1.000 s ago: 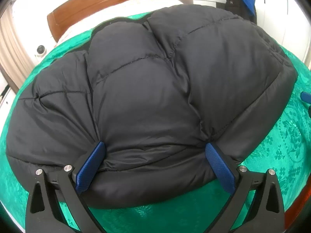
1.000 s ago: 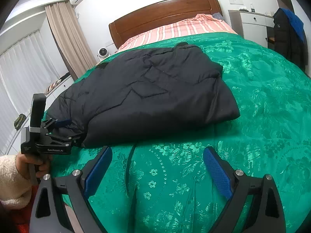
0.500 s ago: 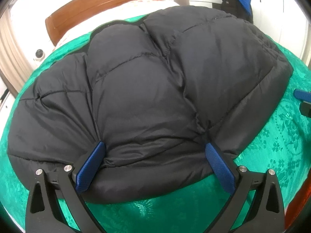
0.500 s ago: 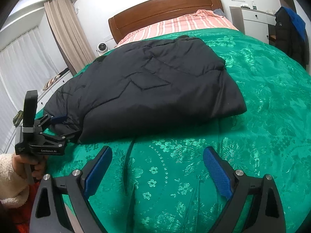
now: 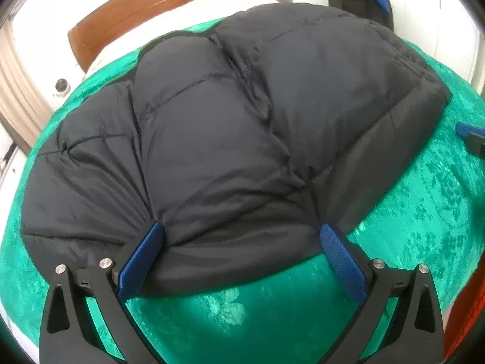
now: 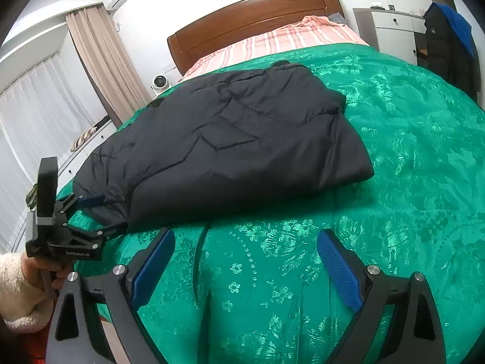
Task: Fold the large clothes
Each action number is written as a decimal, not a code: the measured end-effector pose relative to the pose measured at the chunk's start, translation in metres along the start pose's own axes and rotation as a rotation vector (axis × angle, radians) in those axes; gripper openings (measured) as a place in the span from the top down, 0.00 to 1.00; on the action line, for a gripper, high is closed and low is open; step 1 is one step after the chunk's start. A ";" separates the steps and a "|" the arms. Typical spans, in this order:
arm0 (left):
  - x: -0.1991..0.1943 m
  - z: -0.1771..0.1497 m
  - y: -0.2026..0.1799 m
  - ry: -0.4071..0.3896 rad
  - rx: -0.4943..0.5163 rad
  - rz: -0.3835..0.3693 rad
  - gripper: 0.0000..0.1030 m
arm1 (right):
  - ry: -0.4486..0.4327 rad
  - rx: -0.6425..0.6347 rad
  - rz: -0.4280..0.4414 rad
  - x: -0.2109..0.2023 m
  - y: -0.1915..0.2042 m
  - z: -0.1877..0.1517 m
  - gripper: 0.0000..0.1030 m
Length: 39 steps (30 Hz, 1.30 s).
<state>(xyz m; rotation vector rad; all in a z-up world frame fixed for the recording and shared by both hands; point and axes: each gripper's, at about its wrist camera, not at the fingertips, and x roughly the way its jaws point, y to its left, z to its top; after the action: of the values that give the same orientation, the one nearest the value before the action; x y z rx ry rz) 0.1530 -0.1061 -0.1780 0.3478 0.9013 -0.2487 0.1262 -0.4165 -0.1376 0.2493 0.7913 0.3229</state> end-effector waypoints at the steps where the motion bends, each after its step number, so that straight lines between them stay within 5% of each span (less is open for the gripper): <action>1: -0.002 -0.002 -0.003 0.005 0.011 0.000 0.01 | 0.001 -0.001 -0.001 0.000 -0.001 -0.001 0.09; 9: -0.034 -0.023 -0.014 0.041 0.084 -0.058 0.01 | -0.055 0.074 -0.012 -0.016 -0.019 0.001 0.09; 18: -0.034 0.029 0.072 -0.022 -0.329 -0.185 0.01 | -0.100 0.412 0.145 -0.017 -0.070 0.002 0.08; 25: 0.017 0.057 0.054 0.029 -0.236 -0.074 0.02 | -0.060 0.487 0.244 0.007 -0.076 0.029 0.03; 32: 0.032 0.043 0.050 0.018 -0.225 -0.046 0.01 | -0.037 0.592 0.299 0.073 -0.087 0.069 0.01; 33: 0.033 0.044 0.050 0.018 -0.219 -0.044 0.01 | -0.037 0.597 0.325 0.080 -0.086 0.076 0.03; 35: 0.034 0.048 0.052 0.020 -0.216 -0.046 0.01 | -0.004 0.526 0.336 0.087 -0.068 0.095 0.35; 37: 0.037 0.050 0.053 0.020 -0.218 -0.053 0.01 | -0.036 0.386 0.276 0.070 -0.038 0.113 0.50; 39: 0.040 0.053 0.057 0.015 -0.217 -0.055 0.01 | -0.077 0.189 0.217 0.045 0.009 0.133 0.55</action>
<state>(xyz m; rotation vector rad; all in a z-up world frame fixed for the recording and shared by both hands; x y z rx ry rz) 0.2349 -0.0773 -0.1690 0.1240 0.9435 -0.1963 0.2517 -0.4045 -0.0739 0.5240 0.7204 0.4404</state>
